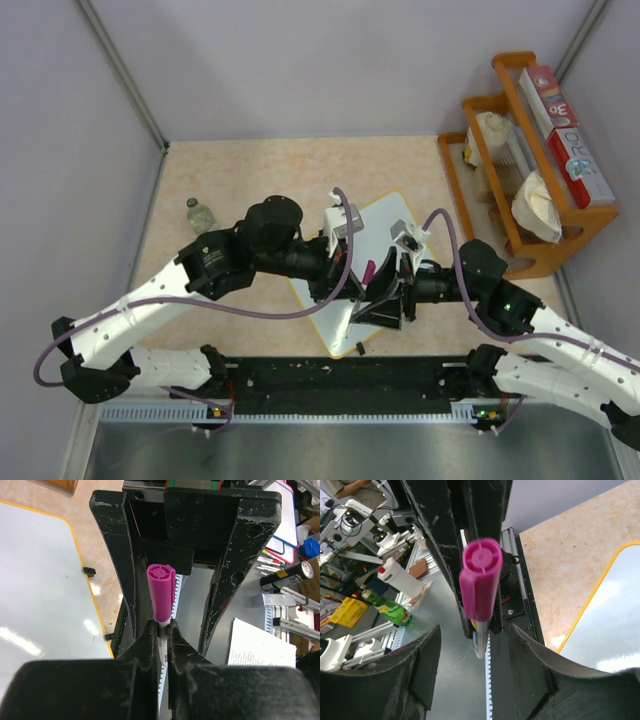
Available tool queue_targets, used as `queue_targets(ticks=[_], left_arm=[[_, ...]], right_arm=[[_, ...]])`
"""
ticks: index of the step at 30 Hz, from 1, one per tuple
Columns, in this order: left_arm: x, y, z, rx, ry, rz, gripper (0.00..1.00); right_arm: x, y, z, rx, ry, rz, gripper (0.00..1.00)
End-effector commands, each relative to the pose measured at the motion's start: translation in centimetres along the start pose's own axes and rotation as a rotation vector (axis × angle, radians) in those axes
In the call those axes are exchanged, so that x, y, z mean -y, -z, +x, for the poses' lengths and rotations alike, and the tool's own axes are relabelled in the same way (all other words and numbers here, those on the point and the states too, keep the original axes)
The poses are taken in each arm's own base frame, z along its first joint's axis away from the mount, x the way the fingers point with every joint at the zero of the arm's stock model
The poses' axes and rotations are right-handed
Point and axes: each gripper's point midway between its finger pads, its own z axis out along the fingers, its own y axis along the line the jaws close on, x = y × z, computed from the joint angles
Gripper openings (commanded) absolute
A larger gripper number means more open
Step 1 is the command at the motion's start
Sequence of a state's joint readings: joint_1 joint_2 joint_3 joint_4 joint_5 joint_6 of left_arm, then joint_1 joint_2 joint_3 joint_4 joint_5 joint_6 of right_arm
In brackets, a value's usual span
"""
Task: Write a sentence on the whiteboard
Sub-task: Pick up the whiteboard marker at the center of the board.
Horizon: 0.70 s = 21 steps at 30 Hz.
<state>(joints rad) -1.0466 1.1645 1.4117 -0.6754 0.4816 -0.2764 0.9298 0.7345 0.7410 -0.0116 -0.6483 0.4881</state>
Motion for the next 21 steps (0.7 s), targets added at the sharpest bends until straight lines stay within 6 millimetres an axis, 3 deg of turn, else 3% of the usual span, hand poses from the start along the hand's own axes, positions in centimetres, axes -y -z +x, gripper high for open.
queue_targets(ticks=[1, 2, 4, 7, 10, 12, 13, 14, 17, 19, 21], left_arm=[[1.1, 0.1, -1.3, 0.017, -0.045, 0.064, 0.00], [1.0, -0.1, -1.1, 0.008, -0.041, 0.064, 0.00], [1.0, -0.2, -1.1, 0.006, -0.044, 0.072, 0.00], [0.9, -0.3, -1.1, 0.004, -0.042, 0.068, 0.00], [0.8, 0.1, -1.4, 0.018, -0.043, 0.055, 0.03], [0.3, 0.8, -1.9, 0.047, -0.037, 0.003, 0.26], [-0.2, 1.1, -2.2, 0.064, -0.023, -0.028, 0.56], [-0.2, 1.8, -2.3, 0.085, -0.019, -0.049, 0.65], [-1.1, 3.5, -2.1, 0.139, 0.008, -0.116, 0.82], [-0.9, 4.9, -2.5, 0.206, 0.016, -0.130, 0.84], [-1.5, 4.8, -1.5, 0.212, 0.040, -0.137, 0.86]], right_arm=[[-1.5, -0.3, -0.9, 0.029, 0.034, -0.077, 0.51], [-1.5, -0.3, -0.8, 0.026, 0.029, -0.082, 0.40], [-1.2, -0.6, -0.4, 0.015, 0.018, -0.084, 0.29], [-1.0, -0.7, 0.1, 0.002, 0.007, -0.085, 0.00], [-0.8, -0.7, 0.6, -0.007, 0.001, -0.084, 0.00], [-0.3, -0.7, 0.7, 0.000, -0.004, -0.060, 0.00], [-0.1, -0.7, 0.7, 0.004, -0.007, -0.046, 0.00], [0.2, -0.6, 0.6, 0.016, -0.006, -0.025, 0.00], [1.6, -0.3, 0.3, 0.053, -0.026, 0.063, 0.00], [2.8, -0.1, 0.4, 0.072, -0.051, 0.131, 0.00], [3.8, 0.1, 0.1, 0.107, -0.060, 0.187, 0.00]])
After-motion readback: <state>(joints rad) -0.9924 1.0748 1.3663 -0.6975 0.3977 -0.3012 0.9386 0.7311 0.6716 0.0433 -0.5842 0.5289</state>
